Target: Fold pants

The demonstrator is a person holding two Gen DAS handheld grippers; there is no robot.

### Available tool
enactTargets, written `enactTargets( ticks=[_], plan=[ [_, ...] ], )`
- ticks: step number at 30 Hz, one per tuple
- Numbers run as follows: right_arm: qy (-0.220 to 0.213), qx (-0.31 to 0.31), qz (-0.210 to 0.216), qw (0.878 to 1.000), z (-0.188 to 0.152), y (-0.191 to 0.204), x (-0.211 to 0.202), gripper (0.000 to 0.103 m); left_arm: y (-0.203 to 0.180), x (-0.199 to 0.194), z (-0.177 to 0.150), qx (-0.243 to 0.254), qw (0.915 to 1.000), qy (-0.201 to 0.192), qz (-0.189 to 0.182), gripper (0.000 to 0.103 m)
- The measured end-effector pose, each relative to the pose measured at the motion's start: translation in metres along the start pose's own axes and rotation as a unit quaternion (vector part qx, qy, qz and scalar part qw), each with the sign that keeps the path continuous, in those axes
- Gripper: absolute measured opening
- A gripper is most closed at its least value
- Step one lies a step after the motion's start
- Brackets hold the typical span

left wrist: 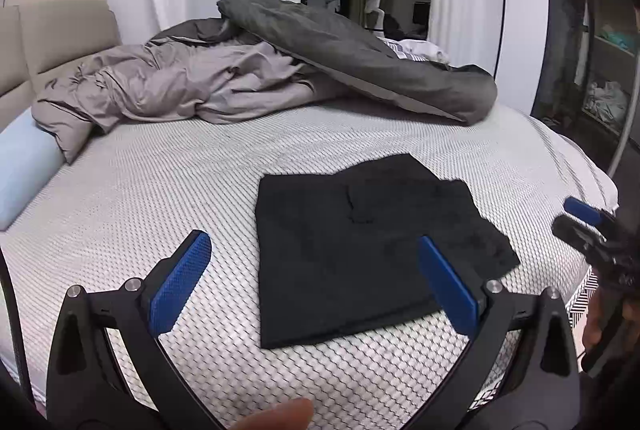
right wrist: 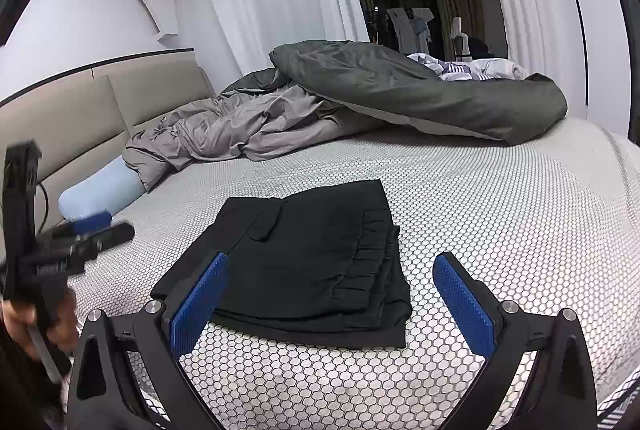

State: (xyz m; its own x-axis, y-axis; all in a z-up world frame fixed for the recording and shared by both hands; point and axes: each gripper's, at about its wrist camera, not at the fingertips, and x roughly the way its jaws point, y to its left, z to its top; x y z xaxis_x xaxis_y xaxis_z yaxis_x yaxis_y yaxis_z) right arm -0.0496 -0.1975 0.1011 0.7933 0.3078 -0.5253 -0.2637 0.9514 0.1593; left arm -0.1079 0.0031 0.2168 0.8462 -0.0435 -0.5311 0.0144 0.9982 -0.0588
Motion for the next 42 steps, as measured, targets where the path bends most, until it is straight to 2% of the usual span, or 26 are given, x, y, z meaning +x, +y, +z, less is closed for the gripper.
enactTargets(
  ticks=[10, 16, 23, 33, 42],
  plan=[
    [-0.020, 0.003, 0.001, 1.000, 0.023, 0.009, -0.022, 0.103, 0.006, -0.008, 0.036, 0.015, 0.9999, 0.003, -0.006, 0.102],
    [-0.032, 0.030, 0.011, 0.999, 0.028, 0.005, -0.022, 0.103, 0.003, -0.018, 0.040, 0.033, 0.9994, -0.009, -0.006, 0.102],
    [-0.035, 0.057, 0.028, 0.997, 0.026, -0.002, -0.009, 0.103, -0.004, -0.024, 0.021, 0.049, 0.9986, -0.008, -0.017, 0.102],
    [0.006, 0.020, 0.016, 1.000, 0.000, -0.004, 0.012, 0.103, -0.003, -0.011, -0.019, 0.053, 0.9986, 0.003, -0.004, 0.102],
    [0.009, -0.009, 0.019, 1.000, -0.012, 0.001, 0.004, 0.103, 0.005, 0.011, -0.056, 0.037, 0.9989, 0.028, -0.008, 0.102]
  ],
)
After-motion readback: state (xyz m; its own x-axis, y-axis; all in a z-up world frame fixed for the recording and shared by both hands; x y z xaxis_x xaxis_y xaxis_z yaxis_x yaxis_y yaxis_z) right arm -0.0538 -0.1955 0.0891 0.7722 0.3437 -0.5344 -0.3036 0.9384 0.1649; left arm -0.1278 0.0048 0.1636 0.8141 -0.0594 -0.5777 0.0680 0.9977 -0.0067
